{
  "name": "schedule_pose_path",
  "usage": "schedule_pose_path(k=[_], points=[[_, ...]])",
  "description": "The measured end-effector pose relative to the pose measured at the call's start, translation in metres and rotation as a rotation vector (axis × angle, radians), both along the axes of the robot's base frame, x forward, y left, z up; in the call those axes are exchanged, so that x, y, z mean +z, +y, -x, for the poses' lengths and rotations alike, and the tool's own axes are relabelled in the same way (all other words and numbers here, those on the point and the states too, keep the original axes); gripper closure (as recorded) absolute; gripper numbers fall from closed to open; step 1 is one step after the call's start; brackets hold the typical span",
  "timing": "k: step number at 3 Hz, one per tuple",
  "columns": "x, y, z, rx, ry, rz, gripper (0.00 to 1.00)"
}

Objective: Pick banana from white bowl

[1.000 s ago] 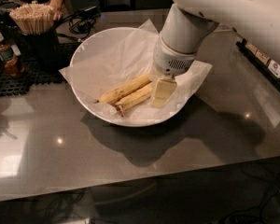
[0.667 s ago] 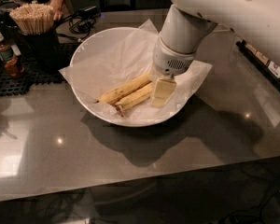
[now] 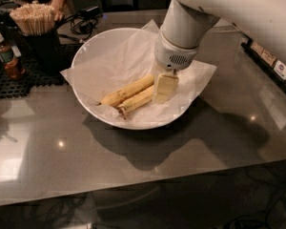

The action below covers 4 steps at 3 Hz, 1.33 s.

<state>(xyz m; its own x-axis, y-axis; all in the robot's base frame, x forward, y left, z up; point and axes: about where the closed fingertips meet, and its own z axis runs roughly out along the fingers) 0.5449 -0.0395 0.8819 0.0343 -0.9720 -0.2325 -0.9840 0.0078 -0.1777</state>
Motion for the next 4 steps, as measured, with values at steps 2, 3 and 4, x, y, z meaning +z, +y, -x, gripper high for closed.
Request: schedule_pose_path(k=[2, 3, 4], points=[[-0.028, -0.019, -0.002, -0.044, 0.042, 0.031, 0.39], [-0.025, -0.019, -0.002, -0.044, 0.042, 0.031, 0.4], [-0.018, -0.016, -0.012, -0.027, 0.005, 0.038, 0.4]])
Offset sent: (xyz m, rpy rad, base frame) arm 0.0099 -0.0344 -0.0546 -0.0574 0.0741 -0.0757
